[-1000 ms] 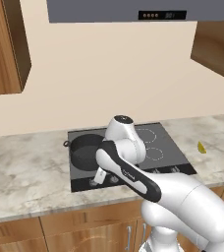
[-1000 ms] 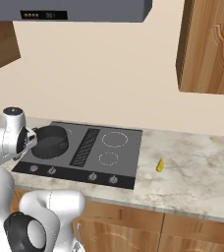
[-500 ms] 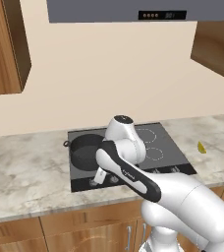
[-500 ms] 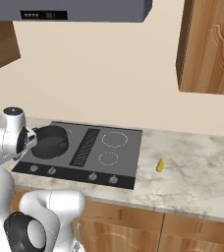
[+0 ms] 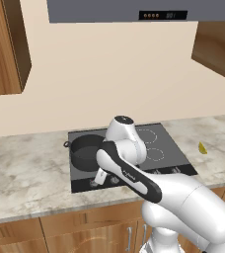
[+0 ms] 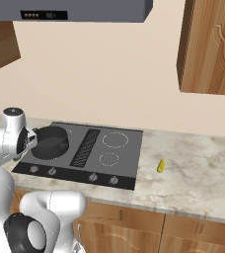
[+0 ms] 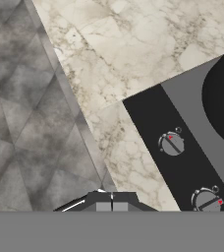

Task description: Turn on the burner for the pot on the stove. Wait thirty seconds for the pot to heat up. Then add the lemon wedge to the pot.

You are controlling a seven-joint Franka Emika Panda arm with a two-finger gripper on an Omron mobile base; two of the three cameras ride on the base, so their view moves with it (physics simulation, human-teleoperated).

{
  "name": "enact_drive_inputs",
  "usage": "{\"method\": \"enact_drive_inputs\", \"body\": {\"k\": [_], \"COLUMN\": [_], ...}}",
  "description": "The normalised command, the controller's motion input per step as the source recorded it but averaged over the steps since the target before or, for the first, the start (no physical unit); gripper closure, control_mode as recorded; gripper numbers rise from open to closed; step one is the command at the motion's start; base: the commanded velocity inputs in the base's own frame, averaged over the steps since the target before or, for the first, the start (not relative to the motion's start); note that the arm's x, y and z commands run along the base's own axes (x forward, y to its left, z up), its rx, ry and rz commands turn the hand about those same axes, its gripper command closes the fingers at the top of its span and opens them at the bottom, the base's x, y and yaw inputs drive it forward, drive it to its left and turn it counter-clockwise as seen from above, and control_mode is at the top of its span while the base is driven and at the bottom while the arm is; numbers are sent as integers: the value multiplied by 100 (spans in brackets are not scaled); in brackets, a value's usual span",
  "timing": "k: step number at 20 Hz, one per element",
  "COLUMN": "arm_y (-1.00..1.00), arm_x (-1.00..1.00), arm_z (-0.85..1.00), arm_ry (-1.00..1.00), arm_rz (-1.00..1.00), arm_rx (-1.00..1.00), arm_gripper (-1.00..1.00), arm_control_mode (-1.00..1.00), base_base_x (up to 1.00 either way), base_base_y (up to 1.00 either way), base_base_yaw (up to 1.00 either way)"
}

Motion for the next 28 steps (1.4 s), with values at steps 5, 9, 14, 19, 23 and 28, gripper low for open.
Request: {"method": "enact_drive_inputs", "body": {"k": [5,9,14,19,23,28], "arm_y": [0,0,0,0,0,0], "arm_x": [0,0,0,0,0,0], "arm_z": [0,0,0,0,0,0], "arm_ry": [0,0,0,0,0,0], "arm_rz": [0,0,0,0,0,0], "arm_rx": [0,0,0,0,0,0], "arm_gripper": [100,100,100,100,100,100], "arm_control_mode": [-100,-100,-100,-100,-100,-100], "base_base_x": [0,0,0,0,0,0], "base_base_y": [0,0,0,0,0,0], "base_base_yaw": [0,0,0,0,0,0]}}
